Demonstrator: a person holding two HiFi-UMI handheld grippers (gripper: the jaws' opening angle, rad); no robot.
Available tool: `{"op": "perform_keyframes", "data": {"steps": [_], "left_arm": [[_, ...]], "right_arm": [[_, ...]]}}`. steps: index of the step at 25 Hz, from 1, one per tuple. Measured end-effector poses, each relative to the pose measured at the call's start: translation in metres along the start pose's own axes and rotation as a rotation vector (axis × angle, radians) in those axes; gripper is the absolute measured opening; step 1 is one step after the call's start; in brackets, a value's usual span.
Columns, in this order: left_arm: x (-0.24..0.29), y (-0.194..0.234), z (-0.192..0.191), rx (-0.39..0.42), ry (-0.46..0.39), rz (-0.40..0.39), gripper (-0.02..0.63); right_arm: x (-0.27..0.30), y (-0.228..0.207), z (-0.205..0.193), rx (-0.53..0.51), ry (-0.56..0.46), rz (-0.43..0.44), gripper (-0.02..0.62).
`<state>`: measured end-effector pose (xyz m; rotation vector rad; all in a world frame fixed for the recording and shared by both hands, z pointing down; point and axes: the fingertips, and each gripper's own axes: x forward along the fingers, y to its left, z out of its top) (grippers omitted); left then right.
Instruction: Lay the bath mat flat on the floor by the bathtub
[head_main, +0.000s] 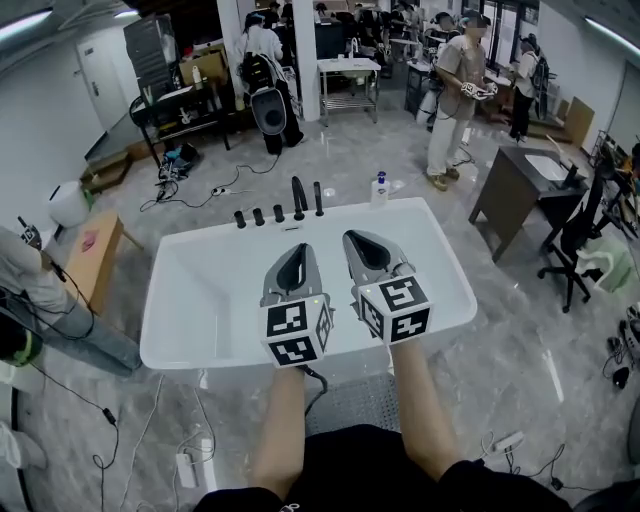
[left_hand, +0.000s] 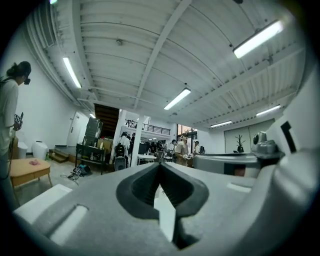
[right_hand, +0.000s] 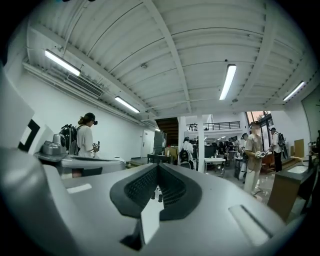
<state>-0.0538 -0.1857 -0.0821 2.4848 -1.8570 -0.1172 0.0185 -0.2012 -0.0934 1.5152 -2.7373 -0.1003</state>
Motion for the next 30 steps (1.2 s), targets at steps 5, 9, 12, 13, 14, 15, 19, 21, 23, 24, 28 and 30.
{"op": "perform_keyframes", "data": {"steps": [5, 9, 12, 13, 14, 15, 19, 21, 23, 24, 28, 30], "left_arm": [[-0.003, 0.003, -0.002, 0.036, 0.008, 0.019, 0.005], [-0.008, -0.005, 0.001, 0.092, 0.008, 0.023, 0.005], [-0.011, -0.008, 0.004, 0.129, 0.002, 0.046, 0.005], [-0.013, -0.008, 0.004, 0.142, 0.002, 0.06, 0.005], [-0.014, -0.007, 0.004, 0.15, 0.003, 0.07, 0.005], [-0.015, -0.006, 0.003, 0.147, 0.004, 0.073, 0.005], [-0.019, -0.004, 0.0, 0.114, 0.009, 0.079, 0.005], [-0.021, -0.003, 0.001, 0.108, 0.006, 0.082, 0.005], [-0.022, -0.003, 0.003, 0.104, 0.0, 0.083, 0.005], [-0.023, -0.003, 0.004, 0.105, -0.001, 0.084, 0.005], [-0.029, 0.0, 0.005, 0.104, 0.001, 0.089, 0.005], [-0.031, 0.0, 0.005, 0.101, 0.001, 0.092, 0.005]], "right_arm": [[-0.02, -0.003, 0.011, 0.03, -0.066, -0.001, 0.006], [-0.026, 0.004, 0.006, 0.015, -0.041, 0.015, 0.006], [-0.028, 0.007, 0.006, 0.001, -0.033, 0.021, 0.006], [-0.028, 0.008, 0.006, -0.006, -0.033, 0.024, 0.006], [-0.029, 0.01, 0.006, -0.012, -0.032, 0.026, 0.006], [-0.029, 0.011, 0.006, -0.017, -0.03, 0.03, 0.006], [-0.028, 0.015, 0.001, -0.006, -0.012, 0.041, 0.006], [-0.028, 0.02, 0.001, 0.007, -0.009, 0.057, 0.006], [-0.027, 0.024, 0.002, 0.003, -0.012, 0.069, 0.006], [-0.026, 0.025, 0.002, 0.001, -0.009, 0.07, 0.006], [-0.027, 0.03, 0.002, 0.001, -0.003, 0.075, 0.006], [-0.029, 0.031, 0.002, -0.005, -0.005, 0.078, 0.006]]}}
